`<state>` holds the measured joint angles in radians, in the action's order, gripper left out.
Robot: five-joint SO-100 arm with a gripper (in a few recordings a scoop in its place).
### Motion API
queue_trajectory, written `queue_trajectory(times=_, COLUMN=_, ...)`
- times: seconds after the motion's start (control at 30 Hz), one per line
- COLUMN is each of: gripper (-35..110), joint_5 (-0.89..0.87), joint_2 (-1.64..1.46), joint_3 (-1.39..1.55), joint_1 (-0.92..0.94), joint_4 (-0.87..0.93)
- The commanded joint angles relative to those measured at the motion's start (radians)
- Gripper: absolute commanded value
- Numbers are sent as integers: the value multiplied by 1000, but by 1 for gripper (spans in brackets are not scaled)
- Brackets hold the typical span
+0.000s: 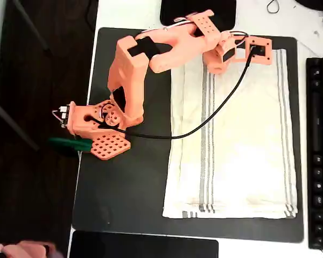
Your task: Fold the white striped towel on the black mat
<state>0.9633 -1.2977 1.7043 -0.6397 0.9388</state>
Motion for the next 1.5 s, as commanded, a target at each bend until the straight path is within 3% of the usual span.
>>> queue_trajectory(times=0.0, gripper=0, joint_5=9, joint_2=11, joint_3=5, joint_1=31, joint_4=-18)
queue_trajectory(times=0.23, gripper=0, joint_5=-29, joint_2=0, joint_3=-6, joint_1=18, joint_4=-17)
queue_trajectory(times=0.53, gripper=0, joint_5=-86, joint_2=-199, joint_3=-132, joint_1=6, joint_4=183)
queue_trajectory(times=0.83, gripper=0, joint_5=-26, joint_2=-357, joint_3=-258, joint_1=66, joint_4=439)
queue_trajectory(times=1.1, gripper=0, joint_5=117, joint_2=-477, joint_3=-279, joint_1=284, joint_4=565)
queue_trajectory(times=1.47, gripper=0, joint_5=479, joint_2=-532, joint_3=-313, joint_1=746, joint_4=615)
